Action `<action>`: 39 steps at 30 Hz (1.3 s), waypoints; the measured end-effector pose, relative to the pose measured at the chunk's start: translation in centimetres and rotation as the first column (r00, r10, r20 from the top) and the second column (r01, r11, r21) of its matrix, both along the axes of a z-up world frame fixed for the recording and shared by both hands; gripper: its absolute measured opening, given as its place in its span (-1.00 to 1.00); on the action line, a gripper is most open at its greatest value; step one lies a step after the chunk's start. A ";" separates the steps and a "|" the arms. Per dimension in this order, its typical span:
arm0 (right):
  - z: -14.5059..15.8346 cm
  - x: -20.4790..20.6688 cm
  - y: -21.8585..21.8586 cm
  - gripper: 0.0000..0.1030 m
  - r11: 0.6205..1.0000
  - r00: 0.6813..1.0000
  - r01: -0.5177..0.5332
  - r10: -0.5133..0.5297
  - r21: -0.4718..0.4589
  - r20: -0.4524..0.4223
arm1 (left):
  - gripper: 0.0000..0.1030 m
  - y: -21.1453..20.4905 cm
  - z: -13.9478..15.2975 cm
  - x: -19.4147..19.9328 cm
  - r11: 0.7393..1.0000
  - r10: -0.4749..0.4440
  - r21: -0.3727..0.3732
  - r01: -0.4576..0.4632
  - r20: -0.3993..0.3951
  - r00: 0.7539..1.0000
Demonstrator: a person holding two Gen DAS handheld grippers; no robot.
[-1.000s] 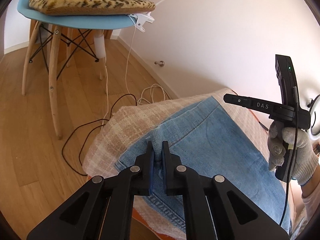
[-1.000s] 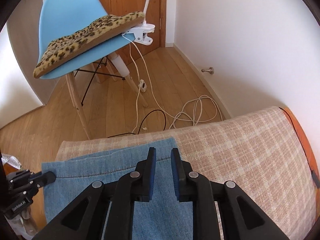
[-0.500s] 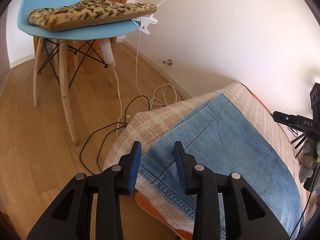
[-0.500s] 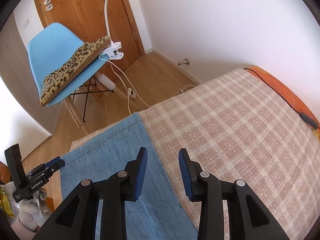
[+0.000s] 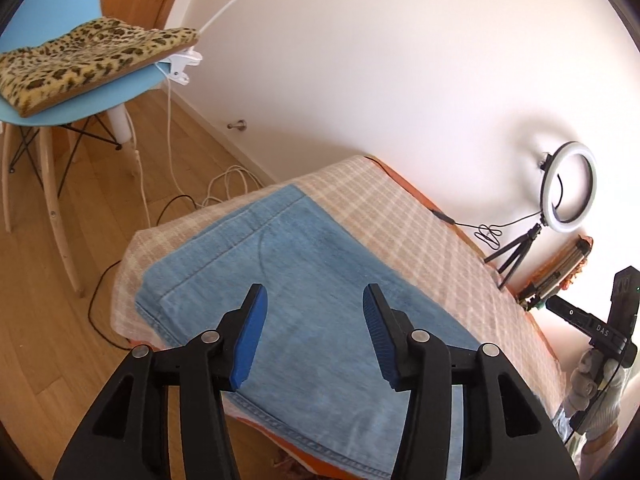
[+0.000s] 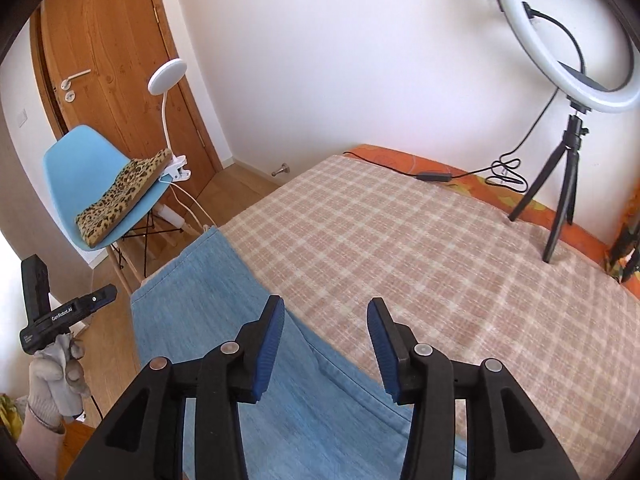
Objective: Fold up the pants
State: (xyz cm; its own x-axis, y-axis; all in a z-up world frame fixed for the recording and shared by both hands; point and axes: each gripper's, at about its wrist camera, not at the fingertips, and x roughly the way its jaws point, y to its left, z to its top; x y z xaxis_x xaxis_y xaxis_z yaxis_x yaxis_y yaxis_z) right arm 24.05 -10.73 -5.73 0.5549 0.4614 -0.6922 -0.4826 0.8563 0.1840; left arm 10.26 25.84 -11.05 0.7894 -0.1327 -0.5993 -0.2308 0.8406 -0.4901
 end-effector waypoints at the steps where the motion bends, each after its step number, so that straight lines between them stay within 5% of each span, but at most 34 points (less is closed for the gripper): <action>1: 0.2 -1.0 -1.6 -0.09 1.000 1.000 0.022 -0.022 -0.007 0.009 | 0.01 -1.2 0.5 0.3 1.000 -0.031 -0.005 0.031 0.010 0.999; 5: 0.5 -5.2 -7.9 -0.05 0.991 0.991 0.126 -0.125 -0.034 0.037 | 0.01 -6.7 2.2 1.7 0.985 -0.170 -0.028 0.170 0.027 0.985; 10: -0.2 -10.5 -16.8 -0.04 0.960 0.961 0.277 -0.277 -0.029 0.019 | 0.13 -14.6 3.2 3.2 0.936 -0.348 -0.051 0.349 0.022 0.937; 18: -2.3 -19.2 -29.1 -0.03 0.857 0.857 0.513 -0.514 -0.036 -0.028 | 0.14 -28.4 2.7 5.5 0.799 -0.595 -0.105 0.591 -0.006 0.804; 28: -5.7 -28.3 -40.7 0.16 0.662 0.658 0.745 -0.749 -0.077 -0.075 | 0.30 -43.2 1.8 5.6 0.612 -0.790 -0.130 0.780 -0.047 0.611; 33: -8.7 -31.4 -45.7 0.27 0.586 0.572 0.810 -0.799 -0.025 -0.186 | 0.40 -49.2 0.4 6.5 0.541 -0.841 -0.123 0.832 -0.107 0.530; 39: -11.1 -32.2 -47.5 0.27 0.583 0.569 0.812 -0.781 0.027 -0.257 | 0.41 -54.8 -2.1 8.1 0.500 -0.863 -0.186 0.846 -0.194 0.467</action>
State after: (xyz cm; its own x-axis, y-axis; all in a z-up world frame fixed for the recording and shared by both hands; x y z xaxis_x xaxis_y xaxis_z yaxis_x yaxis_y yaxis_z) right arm -8.11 -58.25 -16.87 0.6015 -0.0093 -0.7988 0.4446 0.8346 0.3251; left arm 18.40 -28.92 -13.14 0.1025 -0.7013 -0.7055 0.4769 0.6570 -0.5838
